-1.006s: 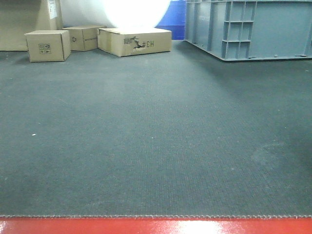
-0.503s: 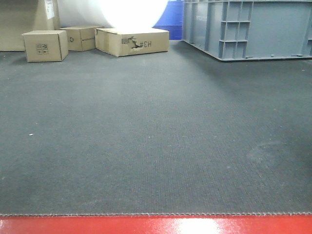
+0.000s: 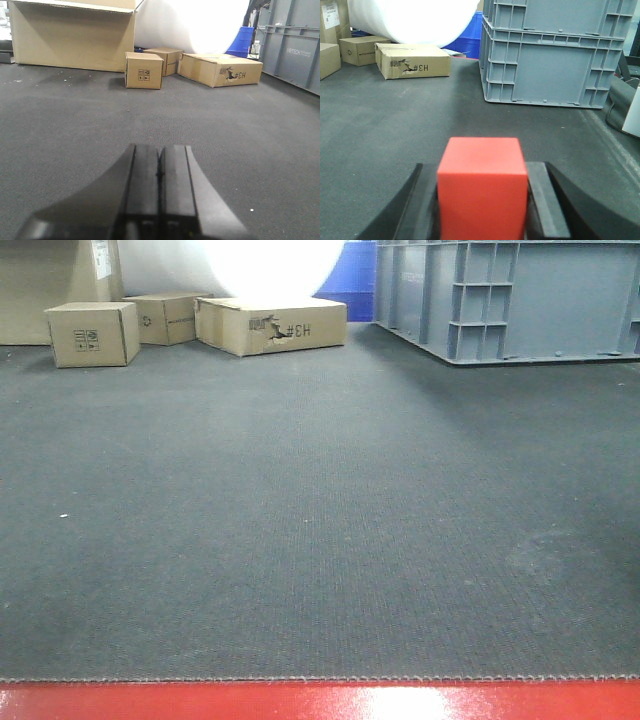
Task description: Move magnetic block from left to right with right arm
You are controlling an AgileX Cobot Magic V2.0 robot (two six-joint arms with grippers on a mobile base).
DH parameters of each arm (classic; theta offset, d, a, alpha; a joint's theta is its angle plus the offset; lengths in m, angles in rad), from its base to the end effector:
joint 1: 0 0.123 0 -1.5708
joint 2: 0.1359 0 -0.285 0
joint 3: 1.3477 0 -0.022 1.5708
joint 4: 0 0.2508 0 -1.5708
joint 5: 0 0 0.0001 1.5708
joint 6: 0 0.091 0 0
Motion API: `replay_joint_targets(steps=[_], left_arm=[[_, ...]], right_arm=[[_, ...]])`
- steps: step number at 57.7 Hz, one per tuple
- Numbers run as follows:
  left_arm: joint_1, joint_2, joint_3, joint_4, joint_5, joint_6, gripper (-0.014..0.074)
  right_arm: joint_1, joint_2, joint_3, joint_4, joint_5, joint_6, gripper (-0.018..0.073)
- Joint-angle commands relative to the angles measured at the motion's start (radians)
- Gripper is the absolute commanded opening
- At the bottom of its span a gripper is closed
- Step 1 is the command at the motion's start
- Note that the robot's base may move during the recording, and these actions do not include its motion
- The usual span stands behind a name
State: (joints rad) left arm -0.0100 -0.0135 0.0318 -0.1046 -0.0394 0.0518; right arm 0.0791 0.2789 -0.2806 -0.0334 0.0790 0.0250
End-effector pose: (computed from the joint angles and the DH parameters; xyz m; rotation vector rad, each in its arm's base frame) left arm 0.0563 -0.0002 0.2067 -0.0346 1.4625 -0.0481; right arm 0.0778 0.0059 0.2828 -0.0661 1.5597 0.0537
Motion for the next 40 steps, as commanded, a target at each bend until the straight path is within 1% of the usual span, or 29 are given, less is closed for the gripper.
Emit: replay_joint_targets(steps=[1, 19, 24, 32, 40], left_arm=[[-0.007, -0.011, 0.008, -0.005, -0.086, 0.0, -0.0126], [-0.007, -0.011, 0.008, -0.005, -0.086, 0.0, -0.0126], [-0.007, -0.011, 0.008, -0.005, -0.086, 0.0, -0.0126], [-0.007, -0.011, 0.008, -0.005, -0.086, 0.0, -0.0126], [-0.007, -0.011, 0.008, -0.005, -0.086, 0.0, -0.0126]], right_arm=[[-0.007, 0.005, -0.031, -0.009, -0.092, -0.006, 0.0347], [-0.007, 0.007, -0.032, -0.008, -0.092, -0.006, 0.0347], [-0.007, 0.037, -0.065, -0.008, -0.051, -0.006, 0.0347], [-0.007, 0.178, -0.155, -0.007, 0.008, -0.005, 0.0347], [-0.007, 0.383, -0.231, -0.007, 0.013, 0.004, 0.0347]])
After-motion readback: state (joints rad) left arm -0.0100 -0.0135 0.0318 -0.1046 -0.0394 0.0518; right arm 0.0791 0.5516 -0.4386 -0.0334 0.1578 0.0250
